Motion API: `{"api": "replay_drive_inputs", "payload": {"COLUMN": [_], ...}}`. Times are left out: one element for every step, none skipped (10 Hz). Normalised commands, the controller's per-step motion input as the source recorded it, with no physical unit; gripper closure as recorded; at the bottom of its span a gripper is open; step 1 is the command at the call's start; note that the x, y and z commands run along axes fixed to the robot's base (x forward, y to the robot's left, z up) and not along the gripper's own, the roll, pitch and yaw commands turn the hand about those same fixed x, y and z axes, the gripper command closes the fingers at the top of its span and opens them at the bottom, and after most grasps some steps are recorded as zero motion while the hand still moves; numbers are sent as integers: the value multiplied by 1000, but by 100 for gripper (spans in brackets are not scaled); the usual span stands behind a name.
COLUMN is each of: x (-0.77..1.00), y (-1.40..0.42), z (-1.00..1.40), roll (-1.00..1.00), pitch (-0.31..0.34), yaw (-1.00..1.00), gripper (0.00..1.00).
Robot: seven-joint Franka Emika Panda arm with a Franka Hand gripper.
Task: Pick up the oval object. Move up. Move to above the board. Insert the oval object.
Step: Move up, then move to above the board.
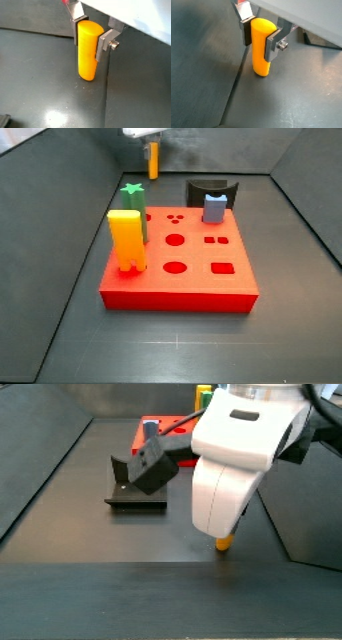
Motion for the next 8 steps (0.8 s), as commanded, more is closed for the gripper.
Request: {"api": "replay_drive_inputs", "payload": {"x": [-103,-71,-47,-28,-27,80,79,71], "y": [-8,-9,-7,-13,-11,65,66,69], "z": [740,617,504,345,183,1000,1000,1000], "roll": [-8,25,52,77,92,-256,-265,-248], "pitch": [46,65,80,96,102,-177,-164,-118], "yaw": [17,2,-2,10,20,-83,-81,-70], "gripper": [100,100,100,100,100,100,100,100]}}
